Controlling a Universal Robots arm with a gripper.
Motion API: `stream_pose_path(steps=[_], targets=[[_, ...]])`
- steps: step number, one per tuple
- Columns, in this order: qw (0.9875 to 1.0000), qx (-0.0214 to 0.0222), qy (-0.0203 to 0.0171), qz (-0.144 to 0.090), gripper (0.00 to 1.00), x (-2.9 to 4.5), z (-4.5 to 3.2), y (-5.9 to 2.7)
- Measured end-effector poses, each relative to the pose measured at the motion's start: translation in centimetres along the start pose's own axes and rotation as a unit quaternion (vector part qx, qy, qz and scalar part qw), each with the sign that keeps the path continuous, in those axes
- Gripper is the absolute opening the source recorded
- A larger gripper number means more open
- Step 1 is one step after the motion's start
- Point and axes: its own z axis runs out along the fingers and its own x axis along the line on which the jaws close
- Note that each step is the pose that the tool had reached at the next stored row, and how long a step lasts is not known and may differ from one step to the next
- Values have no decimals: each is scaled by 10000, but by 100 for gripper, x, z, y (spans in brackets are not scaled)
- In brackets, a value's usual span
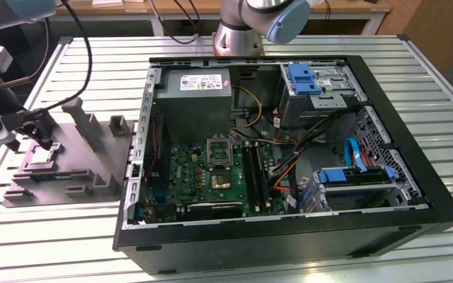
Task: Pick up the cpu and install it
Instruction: 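Pick up the cpu and move it towards the insertion slot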
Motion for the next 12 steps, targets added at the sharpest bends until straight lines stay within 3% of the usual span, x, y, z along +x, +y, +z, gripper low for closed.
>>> stream_pose_path(steps=[5,10,12], targets=[[10000,-1,-19,42,65,3,85,-5],[10000,0,-20,44,65,3,89,-5],[10000,36,-22,45,65,3,94,-4]])
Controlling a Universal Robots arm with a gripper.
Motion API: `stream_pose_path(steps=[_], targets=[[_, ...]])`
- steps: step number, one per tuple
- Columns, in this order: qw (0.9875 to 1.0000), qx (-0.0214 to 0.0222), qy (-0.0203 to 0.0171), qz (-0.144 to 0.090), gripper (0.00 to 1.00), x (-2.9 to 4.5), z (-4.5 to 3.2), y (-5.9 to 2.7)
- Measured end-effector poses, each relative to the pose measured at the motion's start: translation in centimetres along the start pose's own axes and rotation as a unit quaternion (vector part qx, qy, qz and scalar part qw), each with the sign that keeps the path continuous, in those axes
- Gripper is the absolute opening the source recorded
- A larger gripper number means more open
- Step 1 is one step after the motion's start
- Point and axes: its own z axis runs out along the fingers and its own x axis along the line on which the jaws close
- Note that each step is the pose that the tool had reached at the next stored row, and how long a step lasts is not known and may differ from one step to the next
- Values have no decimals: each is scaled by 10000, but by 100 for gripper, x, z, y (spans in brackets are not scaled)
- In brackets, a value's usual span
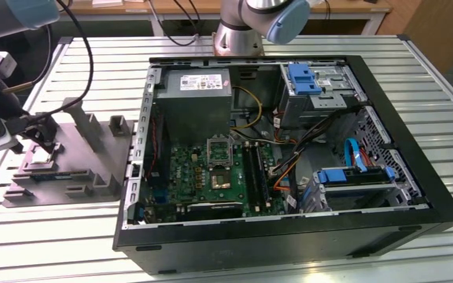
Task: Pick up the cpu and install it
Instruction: 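Pick up the cpu and move it towards the insertion slot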
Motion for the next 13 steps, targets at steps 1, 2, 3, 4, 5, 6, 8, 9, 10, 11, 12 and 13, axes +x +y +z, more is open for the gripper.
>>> stream_pose_path(steps=[1,2,3,4,5,6,8,9,10,11,12,13], targets=[[10000,29,0,0,65,0,2,-1],[10000,41,0,0,65,0,3,-1],[10000,43,1,2,65,0,6,-1],[10000,42,0,9,65,0,10,0],[10000,42,-1,19,65,0,16,2],[10000,42,-2,33,65,0,23,3],[10000,42,-3,81,65,1,33,3],[9999,41,-5,113,65,2,41,3],[9999,41,-7,138,65,2,49,4],[9999,40,-8,154,65,3,57,6],[9999,41,-8,159,65,3,67,7],[9999,38,-8,161,65,3,80,8]])
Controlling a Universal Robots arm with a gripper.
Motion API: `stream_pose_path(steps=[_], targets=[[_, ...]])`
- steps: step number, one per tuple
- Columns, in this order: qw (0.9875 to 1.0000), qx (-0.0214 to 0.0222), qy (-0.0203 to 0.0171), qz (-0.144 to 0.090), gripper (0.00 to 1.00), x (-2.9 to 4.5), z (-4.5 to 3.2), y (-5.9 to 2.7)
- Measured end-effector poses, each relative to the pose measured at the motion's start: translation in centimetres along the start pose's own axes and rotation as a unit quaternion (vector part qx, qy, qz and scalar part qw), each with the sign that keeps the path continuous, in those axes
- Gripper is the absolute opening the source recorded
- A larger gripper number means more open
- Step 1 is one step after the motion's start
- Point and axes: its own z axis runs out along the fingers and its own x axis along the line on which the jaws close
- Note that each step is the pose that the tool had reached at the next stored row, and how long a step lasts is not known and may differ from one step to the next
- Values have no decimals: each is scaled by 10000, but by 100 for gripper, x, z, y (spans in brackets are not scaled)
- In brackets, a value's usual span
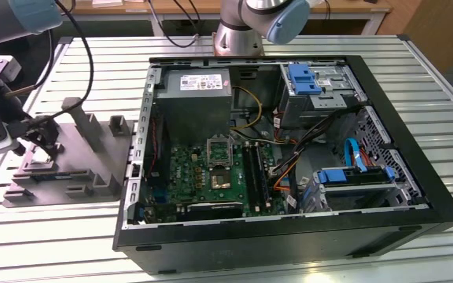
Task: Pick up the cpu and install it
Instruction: 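Pick up the cpu and move it towards the insertion slot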
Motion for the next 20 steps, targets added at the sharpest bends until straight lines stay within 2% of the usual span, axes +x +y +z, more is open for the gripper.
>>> stream_pose_path(steps=[12,17,20], targets=[[10000,-12,1,12,65,12,107,25],[10000,35,-3,12,65,14,127,61],[10000,45,-2,12,65,32,143,60]])
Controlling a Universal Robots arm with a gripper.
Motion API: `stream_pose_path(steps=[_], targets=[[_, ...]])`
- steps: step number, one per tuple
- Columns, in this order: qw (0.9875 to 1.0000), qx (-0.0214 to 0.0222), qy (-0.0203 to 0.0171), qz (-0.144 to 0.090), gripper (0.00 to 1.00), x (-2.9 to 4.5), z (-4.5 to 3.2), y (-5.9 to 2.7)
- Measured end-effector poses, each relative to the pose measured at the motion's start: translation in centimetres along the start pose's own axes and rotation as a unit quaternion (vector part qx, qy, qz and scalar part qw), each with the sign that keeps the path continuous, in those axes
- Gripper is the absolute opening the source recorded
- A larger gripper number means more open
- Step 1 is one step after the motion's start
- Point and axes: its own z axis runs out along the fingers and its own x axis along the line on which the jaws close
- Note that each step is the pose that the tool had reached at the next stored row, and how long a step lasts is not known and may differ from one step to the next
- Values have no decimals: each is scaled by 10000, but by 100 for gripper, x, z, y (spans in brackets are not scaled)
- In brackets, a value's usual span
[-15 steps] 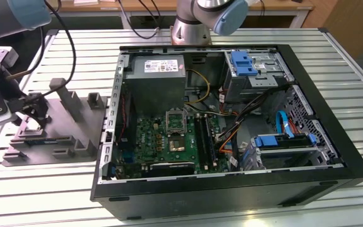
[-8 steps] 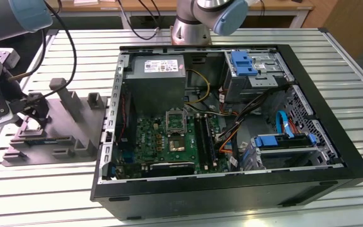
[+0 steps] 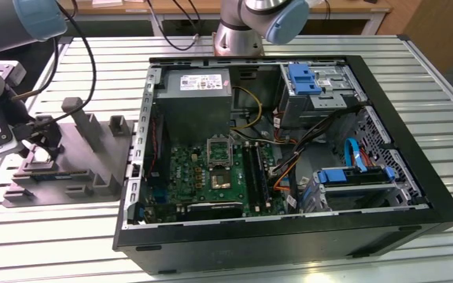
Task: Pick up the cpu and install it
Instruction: 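Pick up the cpu and move it towards the insertion slot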
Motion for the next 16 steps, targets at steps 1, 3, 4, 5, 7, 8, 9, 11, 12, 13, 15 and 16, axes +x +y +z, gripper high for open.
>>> stream_pose_path(steps=[1,3,4,5,7,8,9,11,12,13,15,16], targets=[[10000,0,-1,0,65,11,8,-1],[10000,0,-1,-1,65,23,23,-2],[10000,0,-1,-1,65,23,30,-3],[10000,0,-1,-1,65,24,34,-3],[10000,0,0,0,65,25,41,-3],[10000,1,0,0,65,24,43,-3],[10000,1,0,0,65,24,44,-2],[10000,0,0,0,65,22,47,-2],[10000,0,-1,0,65,21,47,-2],[10000,1,0,0,65,21,47,-3],[10000,1,-1,0,65,21,48,-3],[10000,2,-1,0,65,20,48,-3]])
